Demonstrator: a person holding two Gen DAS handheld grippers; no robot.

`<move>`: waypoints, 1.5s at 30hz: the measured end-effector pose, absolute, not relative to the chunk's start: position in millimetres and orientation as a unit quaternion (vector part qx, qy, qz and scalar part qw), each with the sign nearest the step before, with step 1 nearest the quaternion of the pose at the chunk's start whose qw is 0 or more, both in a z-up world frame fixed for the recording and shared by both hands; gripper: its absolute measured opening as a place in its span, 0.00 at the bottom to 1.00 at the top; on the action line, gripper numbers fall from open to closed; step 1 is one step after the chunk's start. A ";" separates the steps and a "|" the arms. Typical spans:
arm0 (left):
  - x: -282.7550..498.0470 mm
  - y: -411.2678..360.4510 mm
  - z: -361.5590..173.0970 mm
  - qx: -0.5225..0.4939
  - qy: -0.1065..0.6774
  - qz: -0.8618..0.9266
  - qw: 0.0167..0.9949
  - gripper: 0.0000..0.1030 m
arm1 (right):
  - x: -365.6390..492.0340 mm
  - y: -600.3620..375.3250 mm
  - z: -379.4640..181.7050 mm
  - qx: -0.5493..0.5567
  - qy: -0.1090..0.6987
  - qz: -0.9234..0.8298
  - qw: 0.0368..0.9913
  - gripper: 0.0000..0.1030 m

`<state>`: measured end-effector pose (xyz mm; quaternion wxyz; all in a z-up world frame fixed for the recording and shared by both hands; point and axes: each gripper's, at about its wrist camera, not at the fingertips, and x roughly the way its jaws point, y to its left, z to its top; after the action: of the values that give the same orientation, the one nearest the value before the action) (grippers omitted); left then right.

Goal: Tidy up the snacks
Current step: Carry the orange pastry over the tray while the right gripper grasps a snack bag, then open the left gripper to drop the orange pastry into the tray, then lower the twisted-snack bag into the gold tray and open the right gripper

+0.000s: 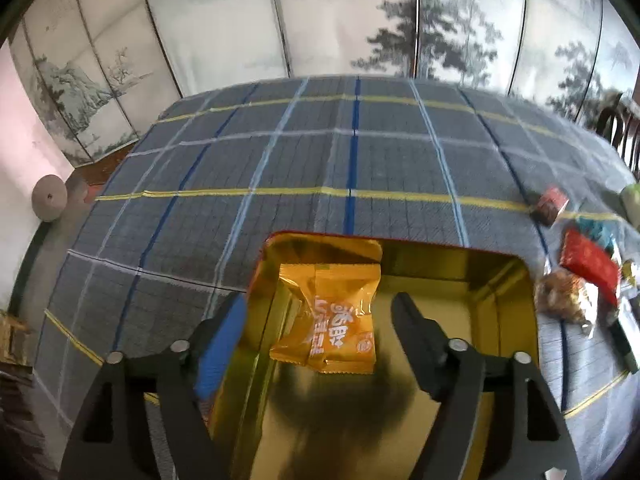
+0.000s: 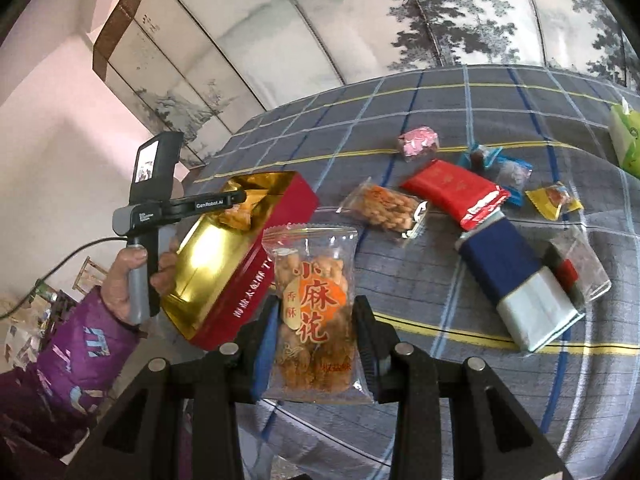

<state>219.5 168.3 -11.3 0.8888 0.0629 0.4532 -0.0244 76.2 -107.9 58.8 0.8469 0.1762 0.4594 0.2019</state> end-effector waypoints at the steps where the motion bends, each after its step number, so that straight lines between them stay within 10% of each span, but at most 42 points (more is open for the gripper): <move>1: 212.8 171.8 -5.7 0.055 0.444 -0.024 0.894 0.73 | 77.1 -105.7 59.9 0.177 0.459 0.204 0.846 0.36; 15: 81.2 225.6 28.7 -0.103 0.416 -0.041 0.902 0.99 | 142.6 -15.9 86.5 0.176 0.454 0.308 0.818 0.36; 45: 53.4 262.3 0.6 -0.090 0.427 0.041 0.899 0.99 | 227.0 77.3 13.4 0.124 0.520 0.230 0.813 0.36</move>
<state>53.4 262.3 0.6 0.8991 -0.0896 0.4266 0.0407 227.0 77.3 13.4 0.8132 0.1241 0.5201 0.2297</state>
